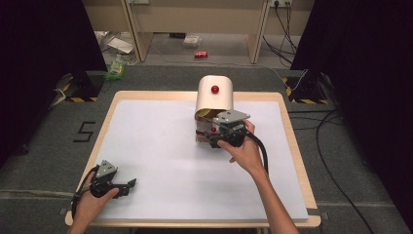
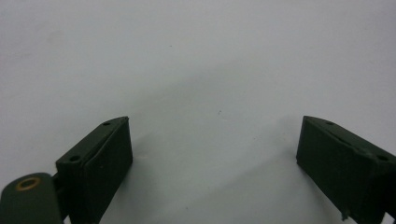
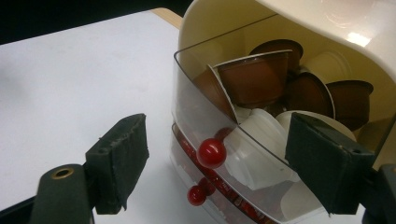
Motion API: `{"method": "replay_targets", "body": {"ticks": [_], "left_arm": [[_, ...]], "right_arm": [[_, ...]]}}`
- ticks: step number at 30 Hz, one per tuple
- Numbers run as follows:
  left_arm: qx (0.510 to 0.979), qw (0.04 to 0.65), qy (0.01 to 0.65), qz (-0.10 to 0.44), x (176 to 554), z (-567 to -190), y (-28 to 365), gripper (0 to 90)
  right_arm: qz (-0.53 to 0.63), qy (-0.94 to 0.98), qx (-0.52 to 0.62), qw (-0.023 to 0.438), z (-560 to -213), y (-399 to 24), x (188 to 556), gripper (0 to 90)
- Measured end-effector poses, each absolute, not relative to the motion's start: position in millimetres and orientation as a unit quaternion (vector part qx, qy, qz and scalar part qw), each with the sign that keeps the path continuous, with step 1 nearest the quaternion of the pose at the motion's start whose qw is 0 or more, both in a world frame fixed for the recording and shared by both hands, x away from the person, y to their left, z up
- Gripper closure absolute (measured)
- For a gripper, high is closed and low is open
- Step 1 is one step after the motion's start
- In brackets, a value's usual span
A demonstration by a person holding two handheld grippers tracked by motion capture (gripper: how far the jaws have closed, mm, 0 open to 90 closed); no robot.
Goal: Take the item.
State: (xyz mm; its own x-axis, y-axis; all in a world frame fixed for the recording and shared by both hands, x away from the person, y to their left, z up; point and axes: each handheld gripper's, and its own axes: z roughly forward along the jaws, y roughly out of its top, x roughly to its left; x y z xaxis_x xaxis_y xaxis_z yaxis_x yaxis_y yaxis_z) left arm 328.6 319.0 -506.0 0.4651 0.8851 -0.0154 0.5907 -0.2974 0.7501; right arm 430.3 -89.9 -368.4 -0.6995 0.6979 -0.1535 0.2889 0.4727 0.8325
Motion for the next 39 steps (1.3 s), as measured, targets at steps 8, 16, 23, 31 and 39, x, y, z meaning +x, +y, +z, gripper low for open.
{"method": "replay_targets", "body": {"ticks": [8,16,23,31,39], "left_arm": [[0.778,0.356,0.474,0.207,329,-506,319,10.0],[0.780,0.355,0.473,0.207,329,-506,319,10.0],[0.779,0.355,0.473,0.208,329,-506,319,10.0],[0.779,0.355,0.473,0.208,329,-506,319,10.1],[0.779,0.355,0.473,0.208,329,-506,319,10.1]], "right_arm": [[0.412,0.831,0.291,0.235,-367,-91,423,21.9],[0.422,0.833,0.278,0.225,-370,-96,405,22.9],[0.433,0.828,0.273,0.229,-376,-98,391,23.0],[0.429,0.830,0.271,0.231,-376,-97,386,22.9],[0.422,0.835,0.267,0.229,-378,-97,379,22.9]]}}
